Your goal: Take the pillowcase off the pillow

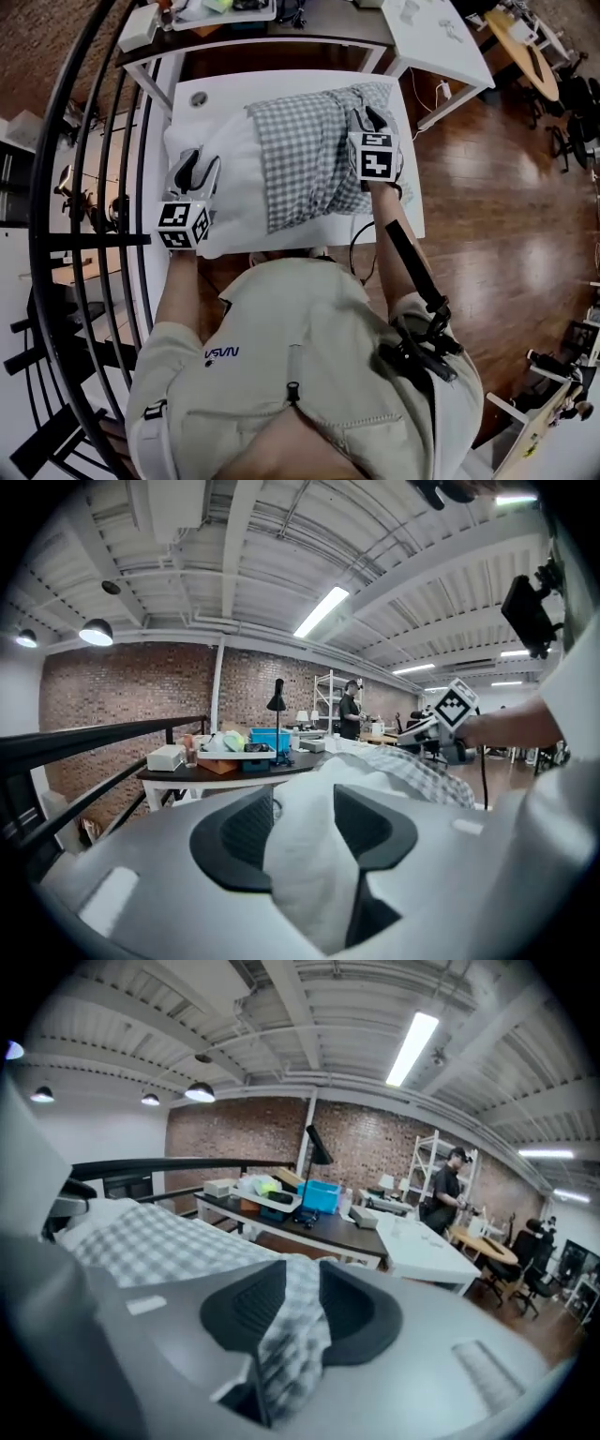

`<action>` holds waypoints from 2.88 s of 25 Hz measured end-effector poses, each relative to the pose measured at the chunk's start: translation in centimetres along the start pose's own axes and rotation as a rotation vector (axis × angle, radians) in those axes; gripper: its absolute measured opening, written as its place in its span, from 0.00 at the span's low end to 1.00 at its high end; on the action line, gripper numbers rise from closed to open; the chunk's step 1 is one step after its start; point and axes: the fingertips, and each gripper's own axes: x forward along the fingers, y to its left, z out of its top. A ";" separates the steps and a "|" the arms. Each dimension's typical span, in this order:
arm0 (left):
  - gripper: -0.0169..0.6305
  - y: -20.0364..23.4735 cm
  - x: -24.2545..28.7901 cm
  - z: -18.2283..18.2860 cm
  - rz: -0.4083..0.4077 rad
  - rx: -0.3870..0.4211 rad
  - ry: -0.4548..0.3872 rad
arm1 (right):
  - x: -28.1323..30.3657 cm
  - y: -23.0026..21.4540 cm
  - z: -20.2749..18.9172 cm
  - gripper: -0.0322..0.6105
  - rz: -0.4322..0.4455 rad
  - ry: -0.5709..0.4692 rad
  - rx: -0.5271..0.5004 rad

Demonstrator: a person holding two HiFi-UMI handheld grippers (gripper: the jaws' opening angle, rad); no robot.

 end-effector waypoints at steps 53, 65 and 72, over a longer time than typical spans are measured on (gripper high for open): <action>0.13 -8.0 -6.1 -7.9 -0.111 -0.150 0.309 | -13.9 4.5 -21.4 0.22 0.099 0.350 0.145; 0.44 -6.6 3.7 4.1 -0.200 0.114 0.118 | -11.8 3.1 -5.2 0.30 0.197 -0.038 0.123; 0.60 -4.8 12.4 -1.7 -0.201 0.115 0.386 | -4.6 6.2 2.2 0.30 0.267 -0.075 -0.036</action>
